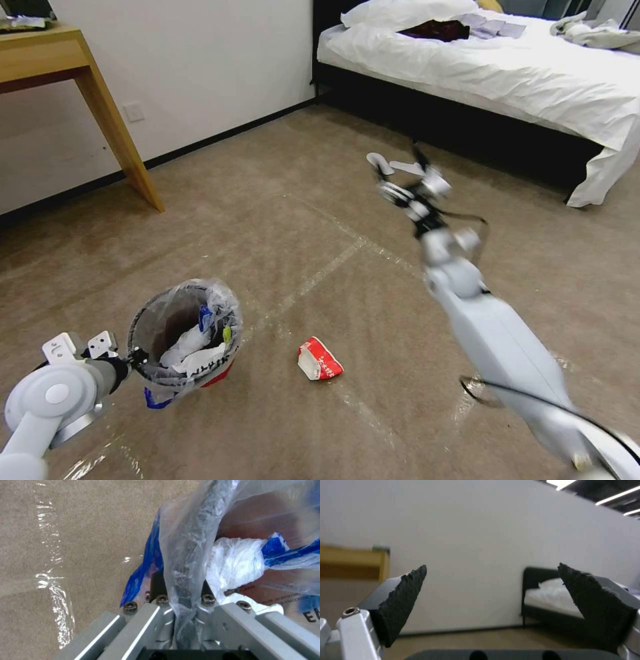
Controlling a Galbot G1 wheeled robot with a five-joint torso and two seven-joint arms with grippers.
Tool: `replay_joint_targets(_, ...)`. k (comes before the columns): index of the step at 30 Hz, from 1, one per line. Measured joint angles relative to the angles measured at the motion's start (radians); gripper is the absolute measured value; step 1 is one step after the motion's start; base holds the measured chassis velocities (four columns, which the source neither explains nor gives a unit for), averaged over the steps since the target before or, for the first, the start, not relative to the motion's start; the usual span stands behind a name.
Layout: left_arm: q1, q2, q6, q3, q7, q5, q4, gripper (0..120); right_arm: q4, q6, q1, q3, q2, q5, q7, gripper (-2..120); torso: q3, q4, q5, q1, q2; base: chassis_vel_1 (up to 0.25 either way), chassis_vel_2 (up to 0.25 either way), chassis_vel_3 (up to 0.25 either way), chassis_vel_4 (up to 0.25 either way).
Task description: Pick up the trash bin and place the garbage on the floor into it.
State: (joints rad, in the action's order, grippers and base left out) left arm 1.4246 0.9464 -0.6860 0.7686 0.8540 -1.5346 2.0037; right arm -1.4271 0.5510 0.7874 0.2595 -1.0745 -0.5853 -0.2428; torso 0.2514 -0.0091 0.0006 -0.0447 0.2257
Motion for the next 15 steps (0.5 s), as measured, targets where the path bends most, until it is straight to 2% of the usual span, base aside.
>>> replay_joint_targets(2,0.005,-0.002,-0.001,0.002,0.000,0.000,0.003,1,0.007,0.028,0.055,0.042,0.015,-0.001,-0.088,100,0.000,-0.0001,0.0001,0.000,0.000,0.000,0.000,0.000,0.000)
replay_joint_targets(3,0.005,-0.002,-0.001,0.002,0.000,0.000,0.003,1,0.007,0.028,0.055,0.042,0.015,-0.001,-0.088,100,0.000,-0.0001,0.0001,0.000,0.000,0.000,0.000,0.000,0.000)
replay_joint_targets(4,0.006,-0.003,-0.001,0.004,0.000,0.000,0.004,1,0.014,0.039,0.073,0.056,0.025,-0.005,-0.142,100,0.000,-0.0001,0.0001,0.000,0.000,0.000,0.000,0.000,0.000)
replay_joint_targets(5,0.008,-0.004,-0.001,0.006,0.000,0.000,0.005,1,0.021,0.040,0.100,0.076,0.047,-0.019,-0.246,100,0.000,0.0006,0.0001,0.000,0.000,0.000,0.000,0.000,0.000)
replay_joint_targets(6,0.008,-0.004,-0.001,0.006,0.000,0.000,0.005,1,0.021,0.040,0.100,0.076,0.047,-0.019,-0.246,100,0.000,0.0006,0.0001,0.000,0.000,0.000,0.000,0.000,0.000)
replay_joint_targets(8,0.011,-0.005,-0.001,0.008,0.000,0.001,0.006,1,0.052,0.038,0.126,0.081,0.096,-0.067,-0.438,100,0.000,0.0001,-0.0002,0.000,0.000,0.000,0.000,0.000,0.000)
replay_joint_targets(9,0.011,-0.005,-0.001,0.008,0.000,0.001,0.006,1,0.052,0.038,0.126,0.081,0.096,-0.067,-0.438,100,0.000,0.0001,-0.0002,0.000,0.000,0.000,0.000,0.000,0.000)
replay_joint_targets(11,0.014,0.000,-0.001,0.009,-0.001,0.009,0.005,1,0.146,0.045,0.096,0.037,0.135,-0.081,-0.633,100,0.000,-0.0001,-0.0002,0.000,0.000,0.000,0.000,0.000,0.000)
replay_joint_targets(12,0.014,0.000,-0.001,0.009,-0.001,0.009,0.005,1,0.146,0.045,0.096,0.037,0.135,-0.081,-0.633,100,0.000,-0.0001,-0.0002,0.000,0.000,0.000,0.000,0.000,0.000)
replay_joint_targets(13,0.012,0.001,-0.001,0.004,-0.002,0.013,0.001,1,0.190,0.049,0.073,0.010,0.149,-0.081,-0.695,100,0.000,0.0009,0.0001,0.000,0.000,0.000,0.000,0.000,0.000)
replay_joint_targets(15,0.001,0.000,-0.001,-0.009,-0.008,0.019,-0.010,1,0.305,0.065,0.003,-0.088,0.172,-0.077,-0.787,100,0.000,-0.0007,-0.0008,0.000,0.000,0.000,0.000,0.000,0.000)
